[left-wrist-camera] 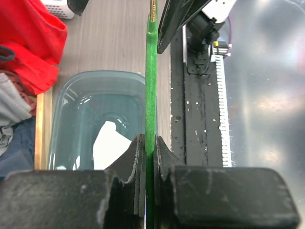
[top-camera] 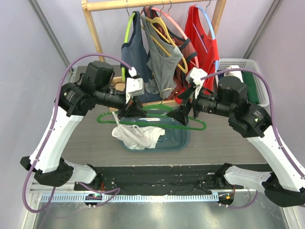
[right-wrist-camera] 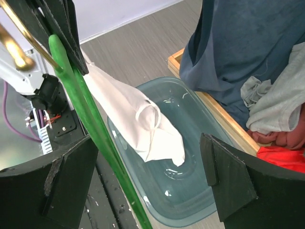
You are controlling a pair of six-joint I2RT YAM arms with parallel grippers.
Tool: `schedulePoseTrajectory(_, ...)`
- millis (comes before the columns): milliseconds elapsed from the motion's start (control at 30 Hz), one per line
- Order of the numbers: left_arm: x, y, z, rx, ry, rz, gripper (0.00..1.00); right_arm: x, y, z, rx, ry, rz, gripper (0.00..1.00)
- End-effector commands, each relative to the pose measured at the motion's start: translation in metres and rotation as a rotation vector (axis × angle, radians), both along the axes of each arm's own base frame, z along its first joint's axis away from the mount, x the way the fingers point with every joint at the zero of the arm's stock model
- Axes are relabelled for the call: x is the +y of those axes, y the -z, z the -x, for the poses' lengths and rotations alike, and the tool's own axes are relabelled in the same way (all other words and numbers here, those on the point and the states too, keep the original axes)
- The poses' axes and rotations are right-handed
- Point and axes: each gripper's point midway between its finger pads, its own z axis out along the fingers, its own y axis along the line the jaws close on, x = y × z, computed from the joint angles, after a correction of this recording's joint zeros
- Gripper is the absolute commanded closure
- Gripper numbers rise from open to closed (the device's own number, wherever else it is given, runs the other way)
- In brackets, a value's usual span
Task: Remove the tank top from the hanger
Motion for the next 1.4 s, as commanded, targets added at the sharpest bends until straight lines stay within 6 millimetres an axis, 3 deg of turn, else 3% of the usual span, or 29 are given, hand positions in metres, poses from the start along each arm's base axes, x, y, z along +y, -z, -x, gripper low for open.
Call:
schedulePoseTrajectory(0, 0.001, -0.027, 0.019, -0.053, 0.076, 0.076, 1.00, -0.003, -0.021, 0.015, -0.070, -0.044, -0.057, 0.05)
schedulePoseTrajectory(200, -0.003, -0.032, 0.018, -0.047, 0.089, 0.091, 1.00, 0.009, -0.004, 0.025, -0.008, -0.121, -0.093, 0.15)
schedulePoseTrajectory(400, -0.010, -0.027, 0.018, 0.009, 0.124, 0.093, 1.00, 0.023, 0.006, 0.029, 0.043, -0.180, -0.139, 0.35)
schedulePoseTrajectory(433, -0.011, -0.023, 0.017, 0.020, 0.124, 0.087, 1.00, 0.023, 0.004, 0.029, 0.038, -0.183, -0.146, 0.48)
schedulePoseTrajectory(500, -0.012, -0.020, 0.013, 0.024, 0.110, 0.081, 1.00, 0.021, 0.001, 0.030, 0.030, -0.174, -0.153, 0.64)
schedulePoseTrajectory(533, -0.013, -0.018, 0.011, 0.031, 0.100, 0.076, 1.00, 0.019, 0.000, 0.030, 0.023, -0.164, -0.158, 0.88)
schedulePoseTrajectory(567, -0.014, -0.019, 0.009, 0.024, 0.094, 0.080, 1.00, 0.017, 0.000, 0.030, 0.021, -0.150, -0.161, 0.98)
schedulePoseTrajectory(600, -0.013, -0.018, 0.004, 0.013, 0.068, 0.074, 0.98, 0.011, -0.004, 0.029, 0.002, -0.119, -0.169, 0.99)
schedulePoseTrajectory(700, -0.014, -0.021, -0.013, -0.021, -0.019, 0.070, 0.78, 0.003, -0.007, 0.026, -0.025, -0.071, -0.177, 0.99)
schedulePoseTrajectory(733, -0.015, -0.025, -0.021, -0.047, -0.048, 0.079, 0.47, 0.000, -0.009, 0.026, -0.035, -0.055, -0.181, 0.99)
schedulePoseTrajectory(800, -0.014, -0.031, -0.033, -0.058, -0.127, 0.085, 0.27, -0.005, -0.008, 0.024, -0.044, -0.024, -0.181, 0.99)
schedulePoseTrajectory(833, -0.012, -0.035, -0.047, -0.095, -0.195, 0.084, 0.12, -0.010, -0.009, 0.019, -0.053, 0.018, -0.178, 0.99)
schedulePoseTrajectory(867, -0.009, -0.045, -0.052, -0.113, -0.241, 0.103, 0.07, -0.013, -0.008, 0.018, -0.056, 0.035, -0.175, 0.99)
schedulePoseTrajectory(933, -0.001, -0.060, -0.065, -0.179, -0.331, 0.119, 0.00, -0.019, -0.005, 0.014, -0.063, 0.073, -0.154, 0.99)
schedulePoseTrajectory(1067, 0.025, -0.087, -0.081, -0.272, -0.520, 0.158, 0.00, -0.027, -0.012, 0.015, -0.078, 0.100, -0.150, 0.99)
schedulePoseTrajectory(1200, 0.048, -0.062, -0.089, -0.272, -0.650, 0.106, 0.00, -0.030, -0.015, 0.017, -0.074, 0.108, -0.145, 0.99)
schedulePoseTrajectory(1233, 0.049, -0.037, -0.094, -0.242, -0.670, 0.061, 0.01, -0.030, -0.016, 0.018, -0.074, 0.106, -0.145, 0.99)
schedulePoseTrajectory(1367, 0.046, 0.006, -0.083, -0.158, -0.627, 0.010, 0.11, -0.026, -0.018, 0.020, -0.070, 0.081, -0.148, 0.99)
